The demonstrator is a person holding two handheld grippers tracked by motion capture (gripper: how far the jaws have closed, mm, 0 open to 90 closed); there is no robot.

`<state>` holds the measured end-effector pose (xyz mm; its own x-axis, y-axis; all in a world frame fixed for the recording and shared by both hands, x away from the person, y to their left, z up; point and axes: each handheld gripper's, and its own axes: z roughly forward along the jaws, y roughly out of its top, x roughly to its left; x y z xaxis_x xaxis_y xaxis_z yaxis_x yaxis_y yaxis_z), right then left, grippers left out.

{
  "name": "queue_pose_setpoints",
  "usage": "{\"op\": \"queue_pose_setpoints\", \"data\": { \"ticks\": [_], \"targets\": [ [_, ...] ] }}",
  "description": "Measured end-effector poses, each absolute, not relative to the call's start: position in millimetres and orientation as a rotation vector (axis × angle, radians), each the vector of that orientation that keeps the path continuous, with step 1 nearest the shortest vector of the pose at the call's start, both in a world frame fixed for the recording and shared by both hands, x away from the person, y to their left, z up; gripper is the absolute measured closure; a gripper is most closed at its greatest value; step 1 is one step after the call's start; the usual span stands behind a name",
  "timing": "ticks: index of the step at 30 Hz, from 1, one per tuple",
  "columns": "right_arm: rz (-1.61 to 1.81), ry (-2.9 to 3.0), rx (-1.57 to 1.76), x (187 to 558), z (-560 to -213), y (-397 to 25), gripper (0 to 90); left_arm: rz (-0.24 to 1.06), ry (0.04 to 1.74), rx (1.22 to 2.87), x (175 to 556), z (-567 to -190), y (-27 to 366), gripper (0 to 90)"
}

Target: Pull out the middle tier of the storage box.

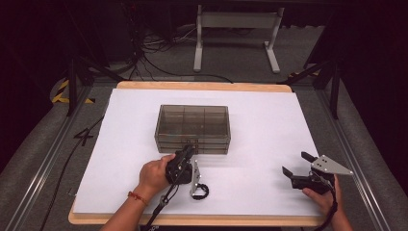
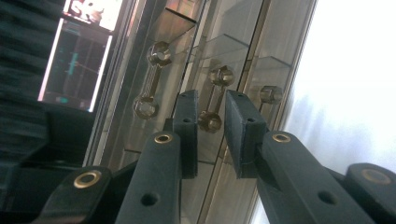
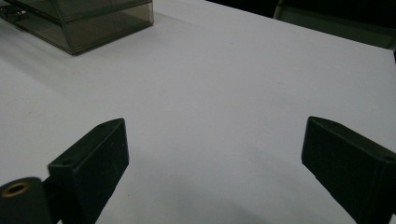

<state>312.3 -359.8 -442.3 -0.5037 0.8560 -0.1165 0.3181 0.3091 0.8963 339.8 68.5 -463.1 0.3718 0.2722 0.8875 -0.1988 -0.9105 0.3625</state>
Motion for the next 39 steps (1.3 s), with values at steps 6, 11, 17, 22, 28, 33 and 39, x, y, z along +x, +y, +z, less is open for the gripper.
{"op": "queue_pose_setpoints", "data": {
  "ticks": [6, 11, 17, 22, 28, 33, 39],
  "targets": [
    [1.163, 1.985, 1.034, 312.5, -442.6, -359.4, 8.6, 1.64, 0.024, 2.23, 337.7, -467.8, 65.0, 77.4],
    [1.163, 1.987, 1.033, 312.6, -442.6, -359.3, 8.8, 1.675, 0.011, 2.232, 336.6, -469.9, 63.3, 78.8],
    [1.161, 1.989, 1.029, 312.7, -442.7, -359.3, 8.9, 1.687, -0.005, 2.235, 336.6, -469.5, 63.4, 79.1],
    [1.165, 1.987, 1.032, 312.5, -442.6, -359.5, 8.9, 1.687, -0.009, 2.232, 336.7, -469.5, 63.5, 79.1],
    [1.161, 1.987, 1.032, 312.3, -442.5, -359.6, 8.9, 1.687, -0.009, 2.241, 336.5, -469.3, 63.4, 79.2],
    [1.164, 1.985, 1.032, 312.2, -442.5, -359.7, 8.9, 1.695, -0.009, 2.235, 336.4, -469.0, 63.3, 79.2],
    [1.165, 1.982, 1.032, 312.1, -442.5, -359.8, 8.9, 1.683, 0.007, 2.238, 335.6, -469.4, 63.7, 79.3]
  ]
}}
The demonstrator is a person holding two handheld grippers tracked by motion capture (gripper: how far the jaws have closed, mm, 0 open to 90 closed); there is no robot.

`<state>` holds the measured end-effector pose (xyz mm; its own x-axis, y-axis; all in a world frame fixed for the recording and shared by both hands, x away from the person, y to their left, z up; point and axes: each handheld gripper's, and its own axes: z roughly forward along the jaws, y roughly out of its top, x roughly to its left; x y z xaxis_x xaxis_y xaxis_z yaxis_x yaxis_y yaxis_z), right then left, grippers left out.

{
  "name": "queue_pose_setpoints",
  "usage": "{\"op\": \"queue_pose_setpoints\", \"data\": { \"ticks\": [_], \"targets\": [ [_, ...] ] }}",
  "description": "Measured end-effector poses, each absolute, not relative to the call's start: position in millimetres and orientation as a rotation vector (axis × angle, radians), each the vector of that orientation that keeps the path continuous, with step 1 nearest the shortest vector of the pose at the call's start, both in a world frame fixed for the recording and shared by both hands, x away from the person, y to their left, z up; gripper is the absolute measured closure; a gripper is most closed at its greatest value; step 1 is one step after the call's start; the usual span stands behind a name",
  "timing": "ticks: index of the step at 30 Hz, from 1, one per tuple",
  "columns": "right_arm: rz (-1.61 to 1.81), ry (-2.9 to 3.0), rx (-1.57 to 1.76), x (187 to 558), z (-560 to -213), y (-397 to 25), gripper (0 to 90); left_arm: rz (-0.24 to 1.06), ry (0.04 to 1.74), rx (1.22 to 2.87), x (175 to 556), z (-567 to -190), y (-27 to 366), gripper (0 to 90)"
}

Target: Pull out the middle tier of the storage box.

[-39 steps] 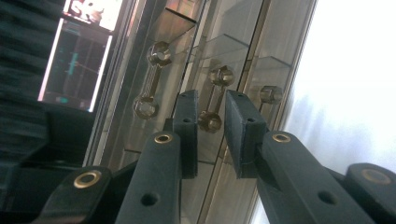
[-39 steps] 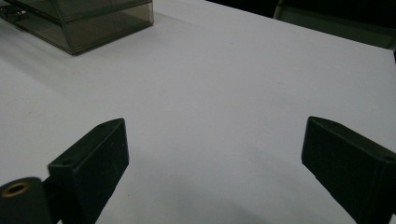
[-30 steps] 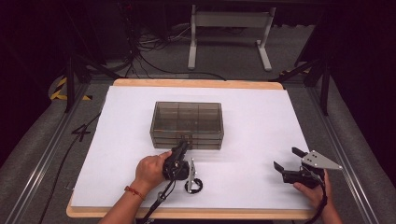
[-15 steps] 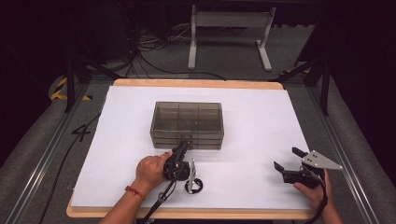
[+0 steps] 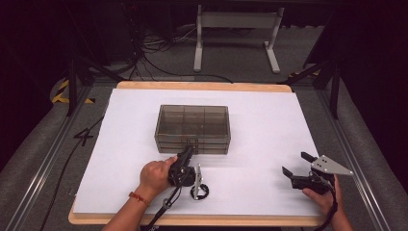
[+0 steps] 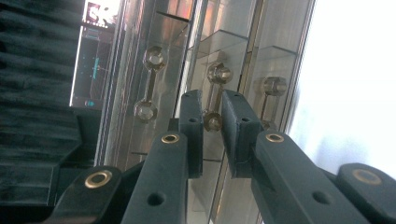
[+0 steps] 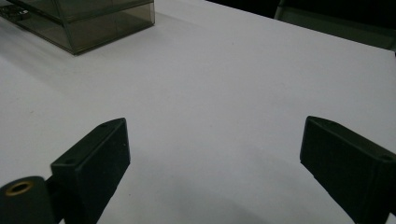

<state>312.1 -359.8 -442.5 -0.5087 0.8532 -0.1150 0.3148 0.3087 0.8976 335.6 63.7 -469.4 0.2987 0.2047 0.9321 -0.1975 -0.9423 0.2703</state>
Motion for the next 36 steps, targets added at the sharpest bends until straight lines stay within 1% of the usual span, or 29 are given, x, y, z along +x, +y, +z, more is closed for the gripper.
{"op": "queue_pose_setpoints", "data": {
  "ticks": [11, 36],
  "targets": [
    [1.175, 1.981, 1.031, 311.9, -442.5, -360.0, 8.8, 1.68, 0.003, 2.249, 332.9, -467.7, 64.7, 79.2],
    [1.165, 1.983, 1.029, 311.9, -442.5, -359.8, 8.8, 1.628, -0.031, 2.272, 323.0, -463.4, 68.5, 79.0]
  ]
}}
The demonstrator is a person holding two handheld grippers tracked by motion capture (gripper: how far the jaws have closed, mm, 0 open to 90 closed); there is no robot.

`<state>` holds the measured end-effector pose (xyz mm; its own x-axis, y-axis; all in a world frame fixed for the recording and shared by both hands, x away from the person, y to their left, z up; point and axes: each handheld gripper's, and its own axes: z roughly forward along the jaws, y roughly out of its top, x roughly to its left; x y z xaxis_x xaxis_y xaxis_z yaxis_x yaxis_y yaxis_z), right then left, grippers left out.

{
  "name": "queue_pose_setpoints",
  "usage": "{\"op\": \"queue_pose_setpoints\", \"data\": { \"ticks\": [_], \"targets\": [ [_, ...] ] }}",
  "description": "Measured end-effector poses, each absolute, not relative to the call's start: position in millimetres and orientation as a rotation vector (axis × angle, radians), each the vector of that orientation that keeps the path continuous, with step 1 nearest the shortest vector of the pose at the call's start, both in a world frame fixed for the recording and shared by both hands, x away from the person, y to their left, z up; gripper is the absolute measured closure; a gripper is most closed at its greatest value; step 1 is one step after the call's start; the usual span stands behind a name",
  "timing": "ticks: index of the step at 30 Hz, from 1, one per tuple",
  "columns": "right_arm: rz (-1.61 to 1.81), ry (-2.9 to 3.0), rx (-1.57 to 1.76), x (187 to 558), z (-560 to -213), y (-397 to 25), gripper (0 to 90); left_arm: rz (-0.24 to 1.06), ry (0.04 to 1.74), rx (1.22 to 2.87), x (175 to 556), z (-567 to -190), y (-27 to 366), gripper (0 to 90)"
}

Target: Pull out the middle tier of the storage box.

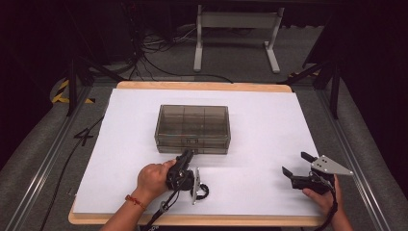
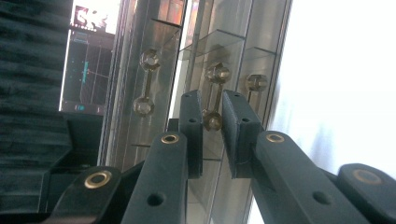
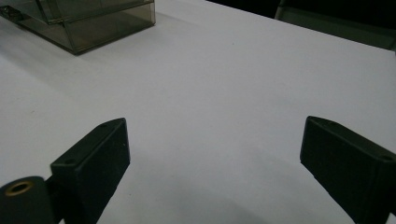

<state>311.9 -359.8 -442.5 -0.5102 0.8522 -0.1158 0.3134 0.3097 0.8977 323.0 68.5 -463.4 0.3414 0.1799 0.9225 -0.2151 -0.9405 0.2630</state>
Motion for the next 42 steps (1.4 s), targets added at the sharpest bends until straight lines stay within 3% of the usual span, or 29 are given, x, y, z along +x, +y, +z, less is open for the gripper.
{"op": "queue_pose_setpoints", "data": {
  "ticks": [42],
  "targets": [
    [1.168, 1.996, 1.02, 312.1, -442.6, -359.5, 8.5, 1.603, -0.062, 2.274, 297.7, -462.5, 73.9, 78.9]
  ]
}}
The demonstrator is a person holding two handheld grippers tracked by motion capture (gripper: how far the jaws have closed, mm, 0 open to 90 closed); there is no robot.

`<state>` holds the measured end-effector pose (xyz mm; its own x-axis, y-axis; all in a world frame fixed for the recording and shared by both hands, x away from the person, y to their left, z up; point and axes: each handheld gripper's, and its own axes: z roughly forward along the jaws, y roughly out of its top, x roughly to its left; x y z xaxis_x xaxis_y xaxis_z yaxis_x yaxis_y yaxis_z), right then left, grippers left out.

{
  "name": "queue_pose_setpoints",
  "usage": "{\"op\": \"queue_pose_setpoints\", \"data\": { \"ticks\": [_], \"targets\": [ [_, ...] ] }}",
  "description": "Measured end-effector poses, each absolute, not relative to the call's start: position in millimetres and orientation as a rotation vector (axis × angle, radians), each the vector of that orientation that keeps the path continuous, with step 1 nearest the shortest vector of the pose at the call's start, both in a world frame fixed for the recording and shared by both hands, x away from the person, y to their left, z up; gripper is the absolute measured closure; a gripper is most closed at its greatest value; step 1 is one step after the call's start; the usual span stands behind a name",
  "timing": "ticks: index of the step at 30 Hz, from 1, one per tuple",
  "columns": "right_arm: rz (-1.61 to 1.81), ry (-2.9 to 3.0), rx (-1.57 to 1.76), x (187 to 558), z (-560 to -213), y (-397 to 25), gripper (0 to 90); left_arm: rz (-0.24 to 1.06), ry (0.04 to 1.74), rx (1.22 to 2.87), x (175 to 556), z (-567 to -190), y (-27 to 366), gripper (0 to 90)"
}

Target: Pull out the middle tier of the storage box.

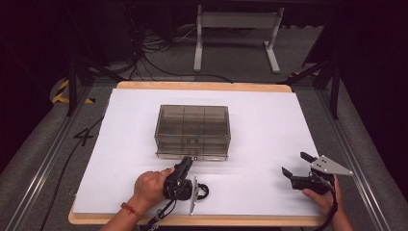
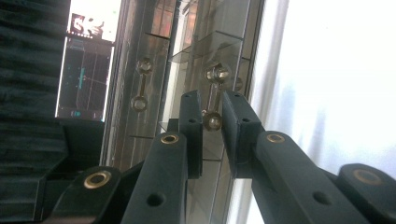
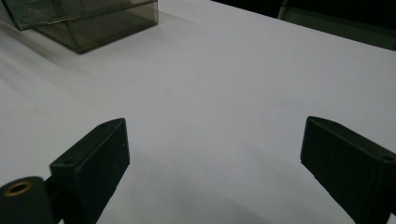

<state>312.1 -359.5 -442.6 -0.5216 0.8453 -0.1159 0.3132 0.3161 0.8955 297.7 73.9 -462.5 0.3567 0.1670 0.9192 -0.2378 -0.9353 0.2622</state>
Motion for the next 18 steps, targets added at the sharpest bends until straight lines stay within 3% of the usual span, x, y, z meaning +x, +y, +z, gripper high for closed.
{"op": "queue_pose_setpoints", "data": {
  "ticks": [18],
  "targets": [
    [1.167, 2.0, 1.022, 312.5, -442.8, -359.1, 8.5, 1.595, -0.085, 2.277, 286.4, -462.2, 75.6, 78.8]
  ]
}}
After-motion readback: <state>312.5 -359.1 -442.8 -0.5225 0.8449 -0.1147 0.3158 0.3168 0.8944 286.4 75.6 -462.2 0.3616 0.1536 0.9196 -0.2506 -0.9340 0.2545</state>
